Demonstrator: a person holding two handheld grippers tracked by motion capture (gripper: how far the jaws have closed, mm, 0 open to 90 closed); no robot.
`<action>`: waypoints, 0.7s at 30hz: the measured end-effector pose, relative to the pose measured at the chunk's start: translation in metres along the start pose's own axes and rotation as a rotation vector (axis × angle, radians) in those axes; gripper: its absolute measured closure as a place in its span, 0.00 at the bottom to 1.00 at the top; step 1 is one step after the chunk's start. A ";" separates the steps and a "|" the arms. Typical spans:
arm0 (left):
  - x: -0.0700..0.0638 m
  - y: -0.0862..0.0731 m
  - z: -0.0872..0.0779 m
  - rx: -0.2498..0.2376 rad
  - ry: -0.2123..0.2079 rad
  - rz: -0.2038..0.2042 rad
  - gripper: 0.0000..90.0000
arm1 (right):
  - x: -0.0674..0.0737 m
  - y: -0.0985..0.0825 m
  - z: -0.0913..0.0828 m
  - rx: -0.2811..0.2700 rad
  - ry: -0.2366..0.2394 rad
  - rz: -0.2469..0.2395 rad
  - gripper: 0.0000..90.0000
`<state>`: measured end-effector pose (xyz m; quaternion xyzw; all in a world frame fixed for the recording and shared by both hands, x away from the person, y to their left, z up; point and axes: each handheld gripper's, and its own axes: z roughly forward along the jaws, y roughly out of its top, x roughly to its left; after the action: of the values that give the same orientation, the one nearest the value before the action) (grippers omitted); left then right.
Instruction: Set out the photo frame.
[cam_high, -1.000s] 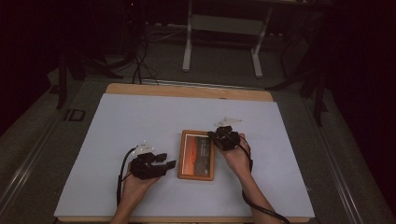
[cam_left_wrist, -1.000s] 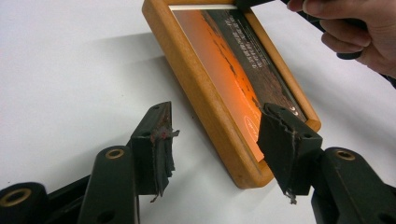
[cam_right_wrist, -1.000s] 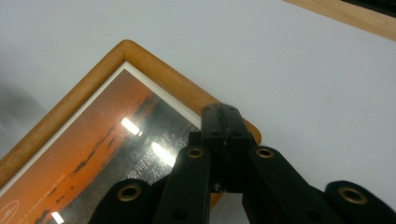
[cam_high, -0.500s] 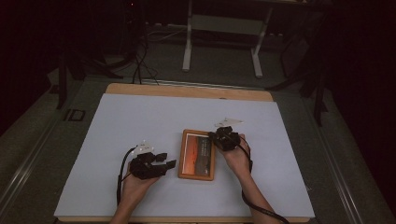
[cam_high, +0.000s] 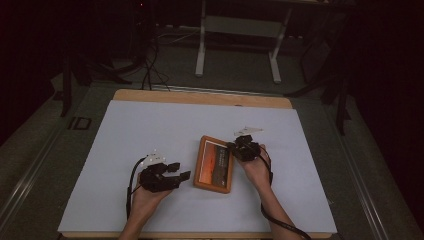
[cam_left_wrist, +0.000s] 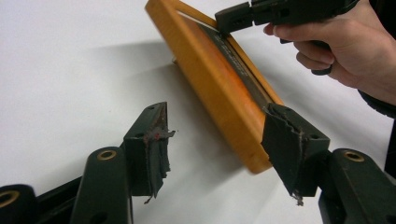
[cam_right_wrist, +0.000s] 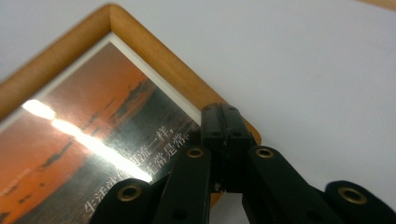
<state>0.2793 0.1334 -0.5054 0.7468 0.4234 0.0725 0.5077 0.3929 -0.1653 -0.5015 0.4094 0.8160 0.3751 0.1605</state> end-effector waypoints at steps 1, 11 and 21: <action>0.000 0.000 0.000 0.002 0.003 0.002 0.44 | -0.001 -0.001 0.001 0.002 0.000 0.007 1.00; -0.002 0.003 -0.001 0.005 -0.008 -0.023 0.45 | -0.009 -0.010 0.005 0.028 -0.005 0.033 1.00; -0.022 0.007 0.012 0.049 -0.021 -0.018 0.24 | -0.009 -0.010 0.006 0.033 -0.008 0.041 1.00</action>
<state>0.2760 0.1086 -0.4980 0.7557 0.4266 0.0496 0.4944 0.3959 -0.1735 -0.5134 0.4300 0.8131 0.3630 0.1492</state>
